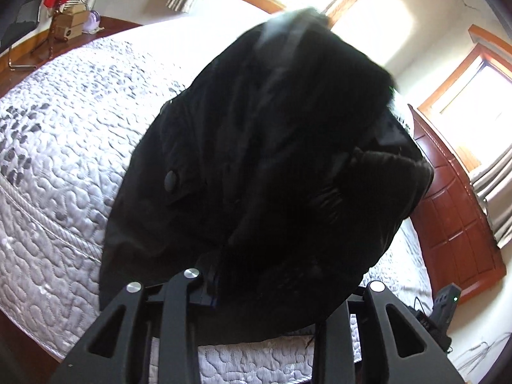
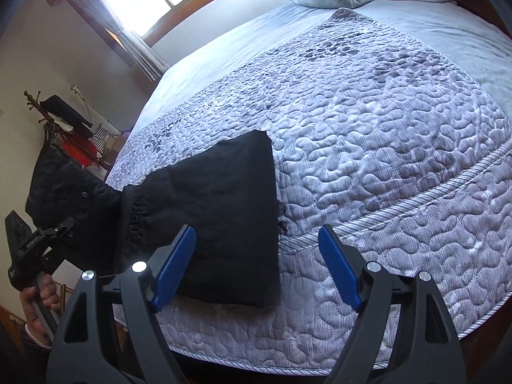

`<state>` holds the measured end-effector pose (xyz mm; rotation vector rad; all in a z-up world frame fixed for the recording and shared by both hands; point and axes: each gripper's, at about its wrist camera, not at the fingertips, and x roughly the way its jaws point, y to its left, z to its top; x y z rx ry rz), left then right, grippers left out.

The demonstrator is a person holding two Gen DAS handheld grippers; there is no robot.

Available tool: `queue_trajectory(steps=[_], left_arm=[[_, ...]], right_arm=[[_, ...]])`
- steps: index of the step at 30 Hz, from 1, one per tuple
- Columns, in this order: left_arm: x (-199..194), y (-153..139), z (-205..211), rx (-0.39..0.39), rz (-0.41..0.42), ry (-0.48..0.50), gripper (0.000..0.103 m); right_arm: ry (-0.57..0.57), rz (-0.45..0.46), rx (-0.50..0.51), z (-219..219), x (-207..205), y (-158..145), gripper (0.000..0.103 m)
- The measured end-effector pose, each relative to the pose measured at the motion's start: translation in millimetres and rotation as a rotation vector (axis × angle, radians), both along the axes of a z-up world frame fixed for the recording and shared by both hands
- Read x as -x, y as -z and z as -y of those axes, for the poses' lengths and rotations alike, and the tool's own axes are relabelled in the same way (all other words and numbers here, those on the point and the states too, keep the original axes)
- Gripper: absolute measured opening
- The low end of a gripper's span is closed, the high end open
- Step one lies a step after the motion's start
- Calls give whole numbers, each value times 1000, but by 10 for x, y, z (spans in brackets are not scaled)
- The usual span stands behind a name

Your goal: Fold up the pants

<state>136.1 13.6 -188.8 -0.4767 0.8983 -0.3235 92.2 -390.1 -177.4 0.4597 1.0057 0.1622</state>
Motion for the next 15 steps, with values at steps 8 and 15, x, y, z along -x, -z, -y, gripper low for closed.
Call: queue_trajectory(steps=[8, 15], left_arm=[[-2, 88, 212, -16, -31, 48, 36], [10, 226, 458, -92, -55, 107, 36]], right_arm=[[-20, 3, -20, -96, -43, -35, 81], [-15, -13, -132, -145, -100, -7, 84]])
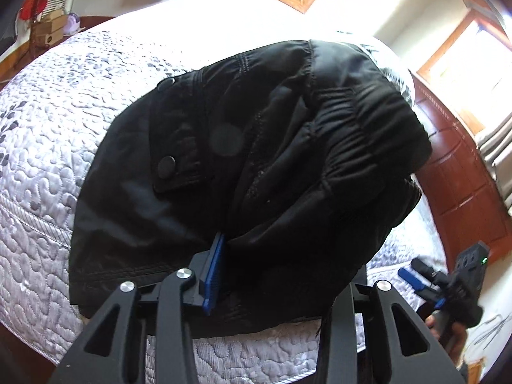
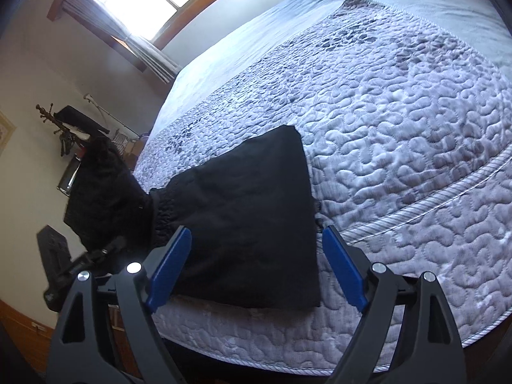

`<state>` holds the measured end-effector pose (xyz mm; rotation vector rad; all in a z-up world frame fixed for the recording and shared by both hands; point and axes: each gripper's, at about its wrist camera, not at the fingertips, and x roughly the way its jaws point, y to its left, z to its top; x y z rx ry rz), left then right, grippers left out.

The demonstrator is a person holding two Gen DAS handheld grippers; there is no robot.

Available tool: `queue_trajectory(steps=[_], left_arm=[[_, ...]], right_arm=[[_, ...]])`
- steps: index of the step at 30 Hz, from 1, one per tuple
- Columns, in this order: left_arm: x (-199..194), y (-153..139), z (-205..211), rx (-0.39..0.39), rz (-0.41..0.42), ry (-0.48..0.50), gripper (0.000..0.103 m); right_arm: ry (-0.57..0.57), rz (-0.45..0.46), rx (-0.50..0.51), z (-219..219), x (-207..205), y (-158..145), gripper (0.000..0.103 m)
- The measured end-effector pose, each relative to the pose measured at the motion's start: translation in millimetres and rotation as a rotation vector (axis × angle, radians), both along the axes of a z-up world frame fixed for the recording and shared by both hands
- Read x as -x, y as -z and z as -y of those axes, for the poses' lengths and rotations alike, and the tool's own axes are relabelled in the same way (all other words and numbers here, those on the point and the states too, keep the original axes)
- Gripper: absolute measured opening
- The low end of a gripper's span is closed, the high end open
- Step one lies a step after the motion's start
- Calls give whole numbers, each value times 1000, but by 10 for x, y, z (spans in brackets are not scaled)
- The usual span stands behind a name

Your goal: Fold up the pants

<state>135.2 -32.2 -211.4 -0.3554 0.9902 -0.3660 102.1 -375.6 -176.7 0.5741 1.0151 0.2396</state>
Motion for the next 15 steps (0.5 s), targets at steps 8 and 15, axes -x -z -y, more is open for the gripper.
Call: queue_trajectory(steps=[8, 15], left_arm=[[-7, 208, 138, -53, -15, 35, 38], [57, 187, 221, -95, -7, 59, 41]], right_arm=[[-18, -15, -59, -131, -100, 16, 86], [-43, -17, -133, -273, -251, -36, 89]])
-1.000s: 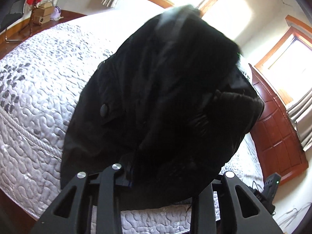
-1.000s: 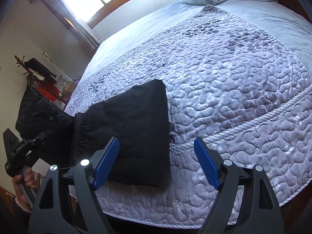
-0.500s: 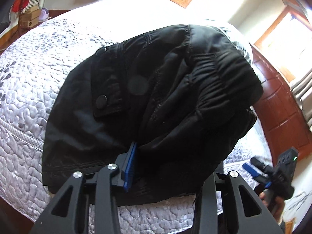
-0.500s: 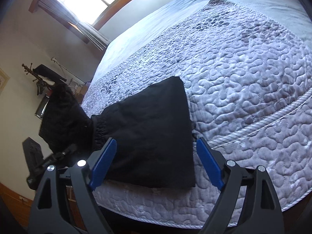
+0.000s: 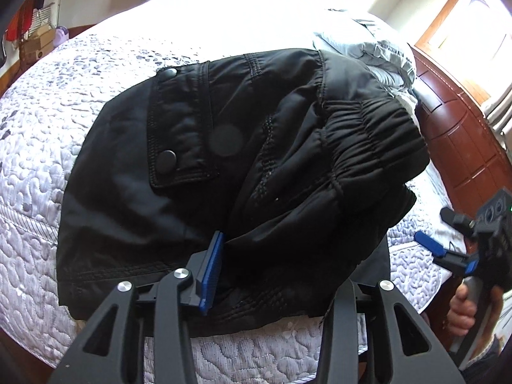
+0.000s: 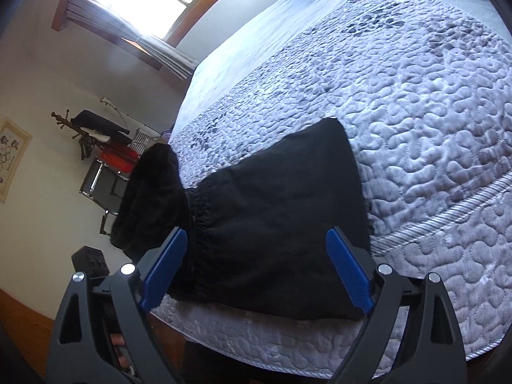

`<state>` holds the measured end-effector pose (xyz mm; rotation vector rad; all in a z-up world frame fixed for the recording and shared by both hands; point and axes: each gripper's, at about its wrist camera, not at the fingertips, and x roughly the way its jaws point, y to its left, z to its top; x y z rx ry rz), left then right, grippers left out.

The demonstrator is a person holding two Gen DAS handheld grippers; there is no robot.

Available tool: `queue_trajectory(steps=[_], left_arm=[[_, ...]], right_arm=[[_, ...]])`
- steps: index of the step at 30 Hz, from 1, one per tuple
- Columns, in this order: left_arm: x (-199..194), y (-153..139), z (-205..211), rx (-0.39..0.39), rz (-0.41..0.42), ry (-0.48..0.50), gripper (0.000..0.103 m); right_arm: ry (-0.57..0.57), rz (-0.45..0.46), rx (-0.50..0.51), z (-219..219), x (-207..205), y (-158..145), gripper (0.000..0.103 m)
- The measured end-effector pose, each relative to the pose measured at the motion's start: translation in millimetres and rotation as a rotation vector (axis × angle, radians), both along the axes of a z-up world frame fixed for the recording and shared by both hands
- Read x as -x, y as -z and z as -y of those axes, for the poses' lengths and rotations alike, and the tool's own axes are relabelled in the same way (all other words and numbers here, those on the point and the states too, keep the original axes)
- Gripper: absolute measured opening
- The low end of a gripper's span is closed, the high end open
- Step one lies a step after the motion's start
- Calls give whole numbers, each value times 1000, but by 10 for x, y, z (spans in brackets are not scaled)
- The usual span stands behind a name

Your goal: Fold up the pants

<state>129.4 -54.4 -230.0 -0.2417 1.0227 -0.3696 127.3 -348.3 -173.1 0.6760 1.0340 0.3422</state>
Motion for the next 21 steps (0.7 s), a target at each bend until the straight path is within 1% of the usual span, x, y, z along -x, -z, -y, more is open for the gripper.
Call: queue_trajectory(steps=[1, 5, 6, 7, 9, 10, 11, 13, 14, 16, 17, 18, 21], left_arm=[[15, -2, 36, -11, 1, 5, 42], [62, 10, 173, -61, -4, 47, 53], [67, 16, 195, -69, -8, 58, 60], [80, 27, 207, -71, -15, 75, 64], [101, 37, 221, -73, -31, 105, 78], [131, 33, 241, -74, -43, 129, 82], [140, 36, 251, -74, -44, 143, 84], [194, -16, 215, -69, -39, 154, 84], [212, -46, 167, -52, -42, 154, 84], [247, -112, 38, 3, -48, 133, 85], [254, -139, -41, 23, -51, 109, 90], [260, -165, -152, 38, -54, 67, 92], [287, -198, -448, 72, -65, -17, 92]], right_arm=[[-3, -1, -17, -20, -24, -8, 90], [-8, -26, -104, -79, -134, 4, 90], [-8, -35, -122, -93, -159, 18, 91], [-7, -46, -135, -107, -182, 34, 91], [-7, -63, -148, -130, -211, 63, 91], [-7, -70, -148, -139, -215, 75, 91], [-7, -77, -144, -148, -218, 95, 91], [-14, -90, -137, -169, -220, 137, 91], [-16, -95, -133, -180, -216, 157, 91], [-21, -107, -128, -195, -221, 190, 91], [-24, -113, -129, -207, -225, 204, 91], [-27, -121, -131, -220, -237, 223, 91], [-38, -137, -140, -260, -269, 283, 91]])
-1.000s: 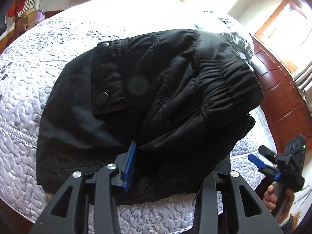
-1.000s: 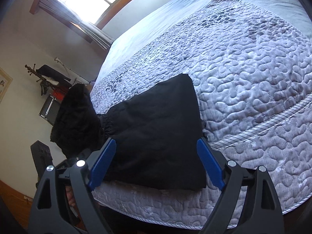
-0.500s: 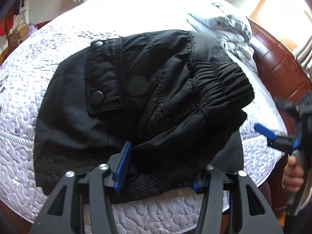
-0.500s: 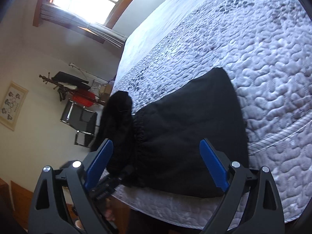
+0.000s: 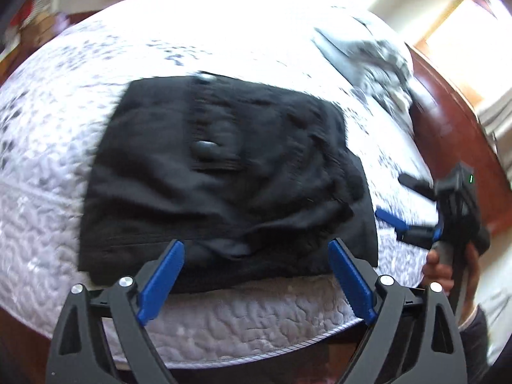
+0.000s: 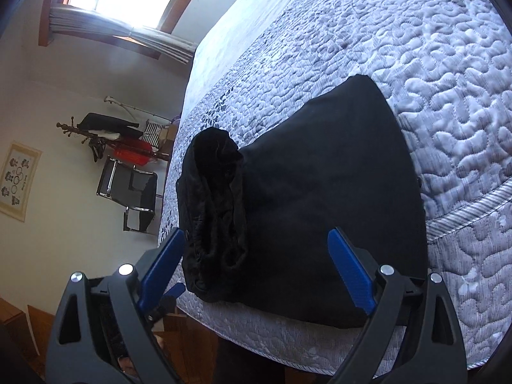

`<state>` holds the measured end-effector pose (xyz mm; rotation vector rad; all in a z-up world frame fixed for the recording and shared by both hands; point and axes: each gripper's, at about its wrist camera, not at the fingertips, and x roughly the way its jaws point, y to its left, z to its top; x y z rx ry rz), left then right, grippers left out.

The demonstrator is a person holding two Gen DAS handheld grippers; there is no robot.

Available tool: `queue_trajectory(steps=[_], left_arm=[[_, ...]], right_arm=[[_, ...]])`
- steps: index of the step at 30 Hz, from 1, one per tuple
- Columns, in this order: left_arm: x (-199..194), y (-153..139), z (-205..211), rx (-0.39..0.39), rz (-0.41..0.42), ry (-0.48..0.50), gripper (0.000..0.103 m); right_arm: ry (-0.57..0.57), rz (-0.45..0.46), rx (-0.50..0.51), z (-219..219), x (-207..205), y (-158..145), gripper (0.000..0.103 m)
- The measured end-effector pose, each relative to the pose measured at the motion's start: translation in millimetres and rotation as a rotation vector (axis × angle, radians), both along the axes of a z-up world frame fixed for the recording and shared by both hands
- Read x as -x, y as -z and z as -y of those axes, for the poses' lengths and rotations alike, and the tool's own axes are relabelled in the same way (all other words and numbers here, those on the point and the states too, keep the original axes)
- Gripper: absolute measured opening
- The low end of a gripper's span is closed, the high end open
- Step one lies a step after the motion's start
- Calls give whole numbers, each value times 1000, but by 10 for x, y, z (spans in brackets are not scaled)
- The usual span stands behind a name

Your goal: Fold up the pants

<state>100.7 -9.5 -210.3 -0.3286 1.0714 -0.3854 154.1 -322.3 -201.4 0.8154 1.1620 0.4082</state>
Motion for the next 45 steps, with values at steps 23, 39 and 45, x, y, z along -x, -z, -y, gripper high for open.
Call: queue_trajectory(steps=[23, 39, 45], left_arm=[[42, 399, -638, -140, -78, -134, 92], [14, 478, -924, -96, -122, -219, 93], [13, 491, -954, -89, -137, -239, 93]], right_arm=[[-148, -102, -141, -665, -461, 326, 91], [-210, -84, -103, -793, -481, 337, 48], [-208, -69, -135, -722, -444, 328, 27]])
